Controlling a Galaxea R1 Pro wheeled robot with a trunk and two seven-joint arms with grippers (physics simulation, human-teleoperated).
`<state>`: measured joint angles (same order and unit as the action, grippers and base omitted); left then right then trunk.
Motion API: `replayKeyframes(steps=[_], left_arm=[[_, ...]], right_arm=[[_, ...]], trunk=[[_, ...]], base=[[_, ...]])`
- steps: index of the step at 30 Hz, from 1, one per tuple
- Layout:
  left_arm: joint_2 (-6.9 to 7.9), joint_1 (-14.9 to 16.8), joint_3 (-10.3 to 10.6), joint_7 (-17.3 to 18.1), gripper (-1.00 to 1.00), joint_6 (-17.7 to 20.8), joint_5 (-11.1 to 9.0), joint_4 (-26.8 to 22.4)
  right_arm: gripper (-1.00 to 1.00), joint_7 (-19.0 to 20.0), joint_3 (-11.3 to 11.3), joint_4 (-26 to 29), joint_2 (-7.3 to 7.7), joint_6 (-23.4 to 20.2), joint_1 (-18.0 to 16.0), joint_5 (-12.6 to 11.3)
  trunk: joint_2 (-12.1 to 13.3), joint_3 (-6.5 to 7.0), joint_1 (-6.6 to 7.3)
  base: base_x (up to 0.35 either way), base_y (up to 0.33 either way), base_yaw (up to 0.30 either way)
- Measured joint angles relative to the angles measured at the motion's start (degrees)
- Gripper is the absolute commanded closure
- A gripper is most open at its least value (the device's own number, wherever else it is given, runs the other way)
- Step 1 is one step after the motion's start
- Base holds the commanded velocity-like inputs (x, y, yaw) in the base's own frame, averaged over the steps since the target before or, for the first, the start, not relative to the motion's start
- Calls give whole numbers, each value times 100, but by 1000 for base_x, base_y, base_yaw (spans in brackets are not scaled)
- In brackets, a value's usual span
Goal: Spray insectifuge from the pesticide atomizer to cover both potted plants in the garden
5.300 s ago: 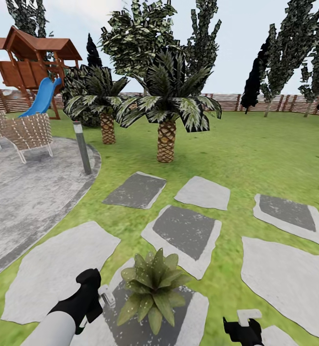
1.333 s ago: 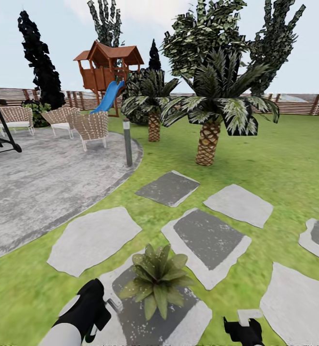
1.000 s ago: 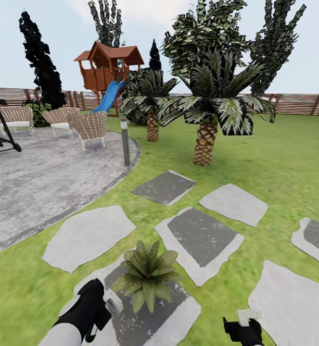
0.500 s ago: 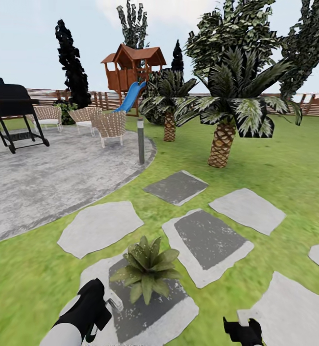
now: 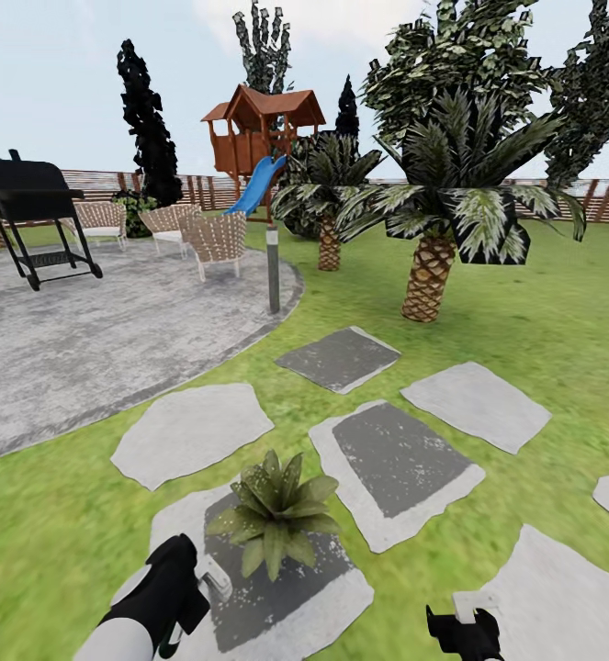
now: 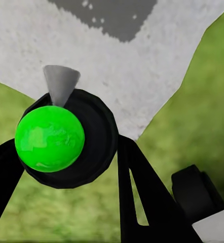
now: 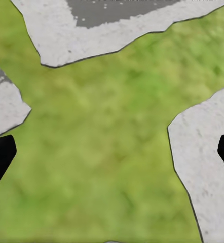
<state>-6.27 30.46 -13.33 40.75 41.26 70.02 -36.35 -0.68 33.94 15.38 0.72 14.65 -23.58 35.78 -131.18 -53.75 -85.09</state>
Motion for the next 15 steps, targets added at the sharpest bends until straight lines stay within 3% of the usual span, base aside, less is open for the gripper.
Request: replayKeyframes(steps=[11, 15], left_arm=[[4, -1, 11, 1, 100, 3, 23, 6], [-10, 0, 11, -1, 100, 3, 54, 7]], right_arm=[[-100, -3, -1, -2, 0, 0, -1, 1], [-100, -3, -1, 0, 0, 5, 0, 1]], trunk=[[0, -19, 0], [0, -29, 0]], base=[[0, 0, 211], [9, -26, 71]])
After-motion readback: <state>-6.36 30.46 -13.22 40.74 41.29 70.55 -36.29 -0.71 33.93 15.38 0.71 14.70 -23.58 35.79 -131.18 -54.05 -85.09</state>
